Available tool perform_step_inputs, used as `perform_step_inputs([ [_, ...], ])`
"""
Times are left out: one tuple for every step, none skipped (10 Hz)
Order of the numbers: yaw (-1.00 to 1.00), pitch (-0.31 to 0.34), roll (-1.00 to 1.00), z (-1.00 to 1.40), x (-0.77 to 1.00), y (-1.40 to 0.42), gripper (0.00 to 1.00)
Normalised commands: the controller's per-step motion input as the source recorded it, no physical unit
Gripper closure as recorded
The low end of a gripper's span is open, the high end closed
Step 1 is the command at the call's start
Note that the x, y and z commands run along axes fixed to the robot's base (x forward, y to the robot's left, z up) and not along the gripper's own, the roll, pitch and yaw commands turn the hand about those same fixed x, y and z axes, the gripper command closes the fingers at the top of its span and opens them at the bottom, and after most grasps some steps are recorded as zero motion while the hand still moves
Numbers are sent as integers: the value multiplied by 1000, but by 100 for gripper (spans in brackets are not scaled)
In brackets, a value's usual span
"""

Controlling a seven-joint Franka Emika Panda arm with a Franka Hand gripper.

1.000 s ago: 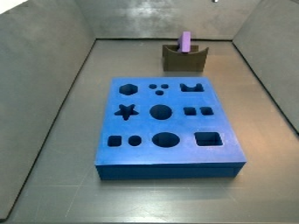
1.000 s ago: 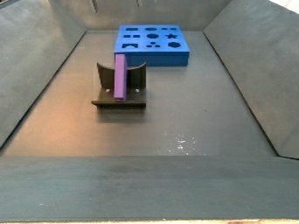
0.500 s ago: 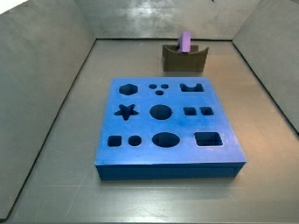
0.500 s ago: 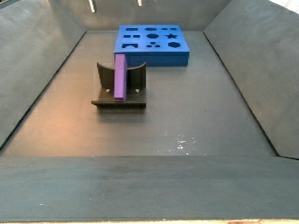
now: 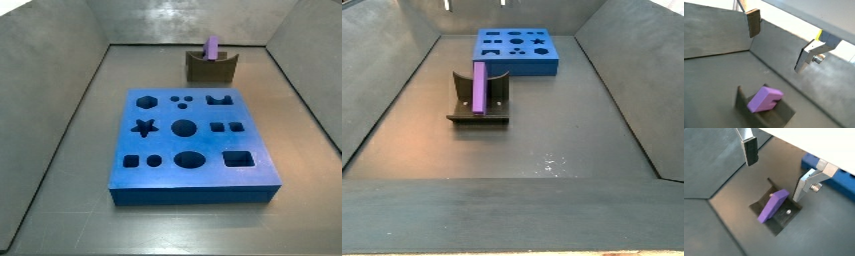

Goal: Pick up the double-square object. Move up. Place the double-square object on the fixture. Regrasp the double-square object. Move to above the board. Insert the double-square object.
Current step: Regrasp the double-square object.

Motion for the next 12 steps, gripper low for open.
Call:
perform_step_inputs([
  [9,23,1000,-12,43,-29,0],
  [17,48,1000,-9,59,-33,0],
  [27,77,1000,-10,71,-35,0],
  [38,99,1000,-12,80,-38,0],
  [62,136,827,-18,95,-41,0],
  [80,146,637,-19,98,-43,0],
  [111,143,386,-19,96,-44,0],
  [140,123,231,-6,88,-29,0],
  [182,130,188,-1000,34,74,0],
  [184,114,175,-1000,34,74,0],
  [200,50,150,-1000,54,62,0],
  [198,23,134,-1000,63,59,0],
])
